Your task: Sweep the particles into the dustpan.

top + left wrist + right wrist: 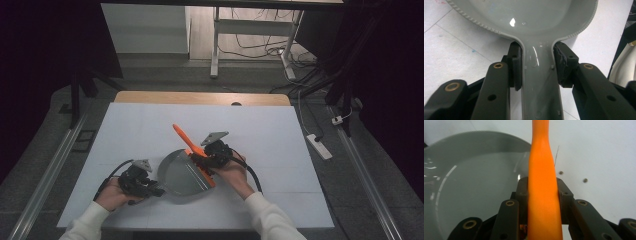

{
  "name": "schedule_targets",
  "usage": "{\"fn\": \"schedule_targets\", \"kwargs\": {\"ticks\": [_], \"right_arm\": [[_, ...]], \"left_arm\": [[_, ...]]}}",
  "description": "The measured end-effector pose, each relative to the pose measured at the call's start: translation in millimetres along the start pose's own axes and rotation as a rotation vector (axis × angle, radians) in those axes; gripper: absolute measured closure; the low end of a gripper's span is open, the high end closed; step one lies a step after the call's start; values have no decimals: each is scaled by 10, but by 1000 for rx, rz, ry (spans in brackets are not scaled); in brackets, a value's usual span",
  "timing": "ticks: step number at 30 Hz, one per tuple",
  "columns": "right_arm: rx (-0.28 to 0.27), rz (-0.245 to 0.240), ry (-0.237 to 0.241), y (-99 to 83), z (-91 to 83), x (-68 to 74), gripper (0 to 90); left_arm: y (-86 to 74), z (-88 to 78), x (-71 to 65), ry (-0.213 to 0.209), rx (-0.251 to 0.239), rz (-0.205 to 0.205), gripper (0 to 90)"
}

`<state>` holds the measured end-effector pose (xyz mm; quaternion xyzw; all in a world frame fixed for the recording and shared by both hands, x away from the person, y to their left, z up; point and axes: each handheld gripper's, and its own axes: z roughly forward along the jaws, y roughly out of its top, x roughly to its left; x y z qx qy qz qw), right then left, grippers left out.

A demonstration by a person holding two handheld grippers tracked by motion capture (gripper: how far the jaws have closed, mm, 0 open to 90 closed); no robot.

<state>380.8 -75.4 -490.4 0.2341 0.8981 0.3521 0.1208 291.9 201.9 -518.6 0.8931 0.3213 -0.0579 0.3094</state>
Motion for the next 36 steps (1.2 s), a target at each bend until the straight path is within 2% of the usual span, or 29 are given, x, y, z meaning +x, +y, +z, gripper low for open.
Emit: {"fn": "schedule_targets", "kwargs": {"ticks": [8, 9, 12, 14, 17, 21, 25, 28, 33, 36], "right_arm": [[-30, -35, 74, 62, -9, 140, 696], [-54, -35, 87, 78, -32, 151, 696], [-82, -24, 41, 86, -90, 103, 696], [-94, 10, 16, 68, -128, 26, 696], [-91, 37, -23, 36, -162, -79, 696], [-81, 47, -58, 11, -168, -167, 696], [-71, 54, -75, 1, -142, -225, 696], [-73, 61, -106, 23, -84, -304, 696], [-68, 45, -120, 103, -5, -381, 696], [-77, 65, -105, 138, 63, -427, 696]], "left_arm": [[-1, 1, 0, -1, -1, 0, 623], [0, 1, 0, -1, -1, 0, 622], [0, 2, 1, -1, 0, 0, 623], [0, 2, 1, -1, 0, 1, 623], [0, 3, 2, -2, 0, 1, 623], [0, 4, 1, -2, 0, 0, 623], [-1, 5, 2, -2, 0, 0, 623], [0, 5, 3, -3, 0, 0, 623], [-1, 6, 1, -1, -1, -1, 623], [-3, 7, -1, 0, -1, -2, 623]]}}
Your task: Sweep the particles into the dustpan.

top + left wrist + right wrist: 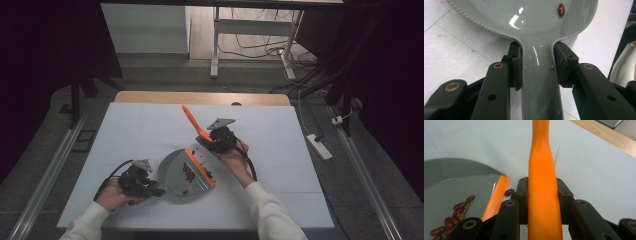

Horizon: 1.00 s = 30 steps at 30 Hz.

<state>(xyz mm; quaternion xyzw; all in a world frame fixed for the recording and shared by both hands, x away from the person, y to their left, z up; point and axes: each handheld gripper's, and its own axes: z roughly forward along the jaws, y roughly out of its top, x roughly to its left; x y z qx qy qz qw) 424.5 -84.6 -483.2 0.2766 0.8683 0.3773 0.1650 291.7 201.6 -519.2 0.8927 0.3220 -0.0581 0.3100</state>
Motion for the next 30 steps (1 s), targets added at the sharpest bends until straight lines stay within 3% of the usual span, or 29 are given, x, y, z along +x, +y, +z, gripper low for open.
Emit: {"fn": "schedule_targets", "kwargs": {"ticks": [4, 8, 12, 20, 22, 25, 27, 28, 30], "right_arm": [[44, -41, -8, -20, 101, 53, 697], [52, -58, -13, -17, 133, 92, 697], [47, -41, 13, -21, 150, 104, 697], [63, -93, 44, -12, 147, 228, 697], [62, -83, 89, -16, 127, 293, 697], [63, -107, 109, -16, 82, 379, 697], [55, -97, 133, -12, 56, 399, 697], [39, -91, 166, 5, 2, 430, 697], [32, -98, 159, 14, -29, 444, 697]], "left_arm": [[-1, 4, 11, -5, 1, 0, 623], [-1, 3, 8, -2, 1, 1, 623], [0, 3, 7, -3, 1, 1, 623], [1, 3, 7, -2, 1, 1, 622], [1, 3, 6, -2, 1, 0, 622], [1, 3, 6, -2, 2, 2, 622], [0, 4, 6, -3, 0, 1, 623], [0, 3, 5, -2, 1, 1, 623], [0, 2, 4, 0, 1, 3, 623]]}}
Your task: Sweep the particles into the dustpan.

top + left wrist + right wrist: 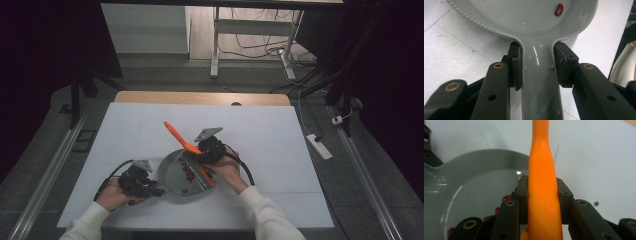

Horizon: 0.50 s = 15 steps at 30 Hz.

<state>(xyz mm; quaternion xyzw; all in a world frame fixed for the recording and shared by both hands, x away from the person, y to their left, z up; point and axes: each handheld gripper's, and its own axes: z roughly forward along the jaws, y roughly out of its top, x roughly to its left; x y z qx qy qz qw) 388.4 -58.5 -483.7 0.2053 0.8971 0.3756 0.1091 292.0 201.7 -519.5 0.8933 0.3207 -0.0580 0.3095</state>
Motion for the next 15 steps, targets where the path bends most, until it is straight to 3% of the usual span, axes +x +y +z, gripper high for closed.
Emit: {"fn": "schedule_targets", "kwargs": {"ticks": [3, 4, 7, 8, 9, 10, 14, 15], "right_arm": [[-28, 7, -23, 9, -100, -3, 697], [-38, 29, -47, -5, -178, -46, 697], [-31, 46, -107, -57, -282, -138, 697], [-31, 46, -107, -57, -282, -138, 697], [-24, 63, -150, -114, -341, -208, 697], [-24, 63, -150, -114, -341, -208, 697], [-7, 90, -225, -239, -450, -376, 697], [-10, 117, -259, -281, -496, -495, 697]], "left_arm": [[0, -1, -2, 1, 0, 1, 623], [0, -1, -2, 1, 1, 1, 622], [0, 0, -2, 1, 0, 0, 623], [0, 0, -2, 1, 0, 0, 623], [0, 0, -4, 1, 0, -2, 623], [0, 0, -3, 0, 0, -2, 623], [1, 2, -3, 0, 1, -1, 623], [1, 2, -4, 0, 1, -1, 623]]}}
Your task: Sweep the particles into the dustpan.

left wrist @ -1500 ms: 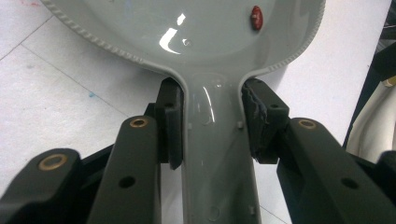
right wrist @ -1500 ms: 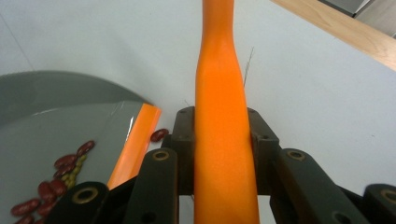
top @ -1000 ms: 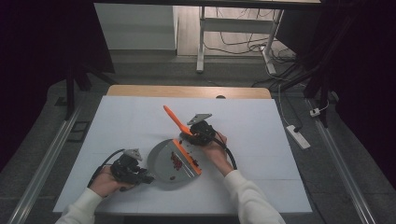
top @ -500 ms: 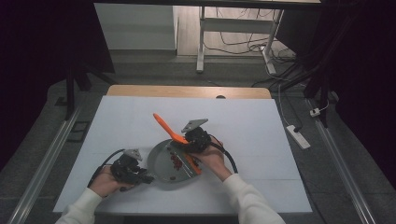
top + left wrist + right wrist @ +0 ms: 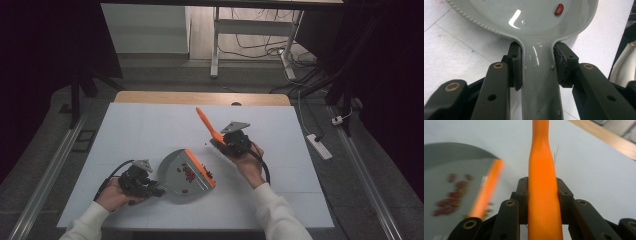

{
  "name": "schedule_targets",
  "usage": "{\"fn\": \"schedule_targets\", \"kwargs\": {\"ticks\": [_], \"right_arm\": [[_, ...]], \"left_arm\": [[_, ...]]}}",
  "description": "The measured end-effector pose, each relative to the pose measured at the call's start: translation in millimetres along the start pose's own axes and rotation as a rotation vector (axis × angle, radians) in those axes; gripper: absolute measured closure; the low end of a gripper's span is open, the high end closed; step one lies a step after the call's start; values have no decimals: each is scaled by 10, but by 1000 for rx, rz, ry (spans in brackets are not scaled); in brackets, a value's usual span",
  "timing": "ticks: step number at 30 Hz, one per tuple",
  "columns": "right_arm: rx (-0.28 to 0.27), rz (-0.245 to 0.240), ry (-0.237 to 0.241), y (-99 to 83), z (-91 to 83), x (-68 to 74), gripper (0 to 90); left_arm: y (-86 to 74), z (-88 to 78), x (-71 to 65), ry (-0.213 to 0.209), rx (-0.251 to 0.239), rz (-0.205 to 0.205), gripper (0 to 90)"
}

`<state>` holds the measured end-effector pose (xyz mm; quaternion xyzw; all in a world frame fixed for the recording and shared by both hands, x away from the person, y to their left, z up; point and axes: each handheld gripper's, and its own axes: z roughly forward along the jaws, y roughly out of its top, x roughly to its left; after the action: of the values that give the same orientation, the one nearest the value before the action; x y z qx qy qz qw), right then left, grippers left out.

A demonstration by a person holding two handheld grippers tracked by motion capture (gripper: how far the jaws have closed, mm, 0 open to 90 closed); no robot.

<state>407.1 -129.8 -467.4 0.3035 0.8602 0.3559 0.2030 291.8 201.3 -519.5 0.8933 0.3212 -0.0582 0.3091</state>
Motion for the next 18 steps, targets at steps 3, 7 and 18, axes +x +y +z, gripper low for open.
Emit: {"fn": "schedule_targets", "kwargs": {"ticks": [3, 7, 18], "right_arm": [[-11, 39, -21, -24, 6, -127, 697], [-2, 56, -28, -14, 114, -264, 697], [74, -48, 68, 174, 560, -112, 697]], "left_arm": [[1, 2, -2, 2, 1, 0, 623], [0, 2, -1, 1, 0, -1, 623], [-1, 0, -2, 0, -2, -1, 623]]}}
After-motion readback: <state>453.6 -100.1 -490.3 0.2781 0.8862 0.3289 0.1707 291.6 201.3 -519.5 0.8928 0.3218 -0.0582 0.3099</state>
